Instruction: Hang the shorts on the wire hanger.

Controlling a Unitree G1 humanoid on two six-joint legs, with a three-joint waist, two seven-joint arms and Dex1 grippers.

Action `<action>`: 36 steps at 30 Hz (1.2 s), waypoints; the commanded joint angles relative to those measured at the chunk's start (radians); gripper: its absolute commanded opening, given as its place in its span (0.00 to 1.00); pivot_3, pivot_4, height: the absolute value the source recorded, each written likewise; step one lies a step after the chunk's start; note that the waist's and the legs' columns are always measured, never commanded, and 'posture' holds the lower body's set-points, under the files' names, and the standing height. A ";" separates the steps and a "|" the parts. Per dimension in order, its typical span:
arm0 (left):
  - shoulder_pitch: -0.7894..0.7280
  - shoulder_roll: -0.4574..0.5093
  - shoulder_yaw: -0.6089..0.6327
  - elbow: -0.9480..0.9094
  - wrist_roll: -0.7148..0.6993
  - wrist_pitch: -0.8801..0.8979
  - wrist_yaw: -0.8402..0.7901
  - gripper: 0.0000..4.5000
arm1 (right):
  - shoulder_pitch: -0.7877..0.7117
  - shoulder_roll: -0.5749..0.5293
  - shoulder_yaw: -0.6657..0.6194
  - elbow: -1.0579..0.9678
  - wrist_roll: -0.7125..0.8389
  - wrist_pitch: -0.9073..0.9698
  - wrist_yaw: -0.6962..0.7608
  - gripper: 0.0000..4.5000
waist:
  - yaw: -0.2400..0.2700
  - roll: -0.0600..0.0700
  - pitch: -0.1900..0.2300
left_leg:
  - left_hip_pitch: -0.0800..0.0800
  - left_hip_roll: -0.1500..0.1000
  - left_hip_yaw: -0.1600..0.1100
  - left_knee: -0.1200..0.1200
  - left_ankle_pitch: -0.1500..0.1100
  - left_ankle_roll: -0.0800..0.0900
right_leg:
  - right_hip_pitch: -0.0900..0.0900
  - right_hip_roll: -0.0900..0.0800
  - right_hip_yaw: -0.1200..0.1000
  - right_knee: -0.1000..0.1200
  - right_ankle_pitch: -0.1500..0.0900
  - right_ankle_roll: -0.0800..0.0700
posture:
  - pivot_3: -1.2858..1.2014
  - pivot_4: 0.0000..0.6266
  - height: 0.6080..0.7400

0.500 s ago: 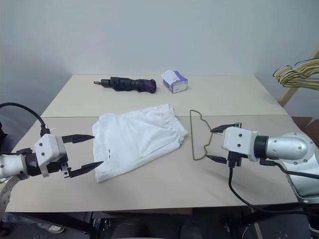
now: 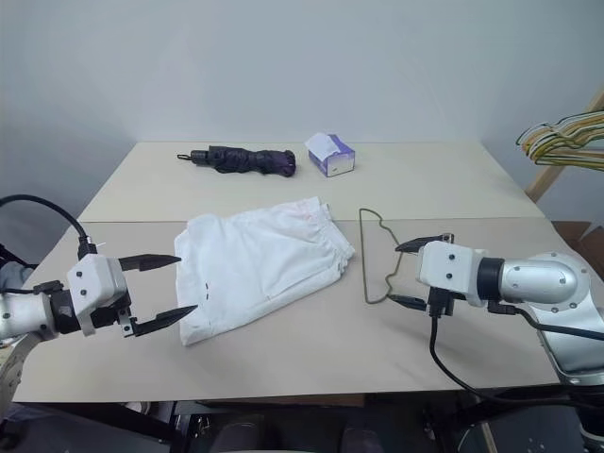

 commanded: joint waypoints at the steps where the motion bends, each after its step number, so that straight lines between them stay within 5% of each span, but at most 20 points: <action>1: -0.003 0.019 0.006 0.003 0.009 -0.011 -0.014 1.00 | -0.066 0.023 0.047 0.032 -0.072 -0.047 -0.037 0.99 | -0.003 0.000 0.000 | 0.000 0.000 0.000 0.000 0.000 0.000 | 0.000 0.000 0.000 0.000 0.000 0.000 | 0.55 0.00 1.00; 9: 0.021 0.060 -0.020 0.023 0.031 -0.008 -0.074 1.00 | -0.259 0.155 0.236 0.274 -0.330 -0.253 -0.163 0.99 | -0.019 0.000 0.000 | -0.001 0.000 0.000 0.000 0.000 0.000 | 0.000 0.000 0.000 0.000 0.000 0.000 | 0.55 0.00 1.00; 20: 0.037 0.069 -0.023 0.016 0.056 -0.005 -0.081 1.00 | -0.570 0.336 0.523 0.843 -0.786 -0.605 -0.529 0.99 | -0.043 0.001 0.000 | -0.002 0.000 0.000 -0.001 0.002 -0.001 | -0.001 0.000 0.000 0.002 0.002 0.002 | 0.56 0.00 1.00; 32: 0.106 0.065 0.019 -0.021 0.063 -0.002 -0.064 1.00 | -0.748 0.469 0.669 1.225 -0.966 -0.784 -0.797 0.99 | -0.047 0.001 0.000 | 0.000 0.000 0.000 -0.002 0.003 -0.002 | -0.001 0.001 0.000 0.007 0.001 0.002 | 0.57 0.00 1.00; 36: 0.115 0.061 0.025 -0.022 0.069 -0.004 -0.057 1.00 | -0.779 0.484 0.694 1.279 -0.989 -0.822 -0.826 0.78 | -0.045 0.001 0.000 | 0.000 0.000 0.000 -0.002 0.003 -0.003 | -0.002 0.001 0.000 0.011 0.001 0.002 | 0.58 0.00 1.00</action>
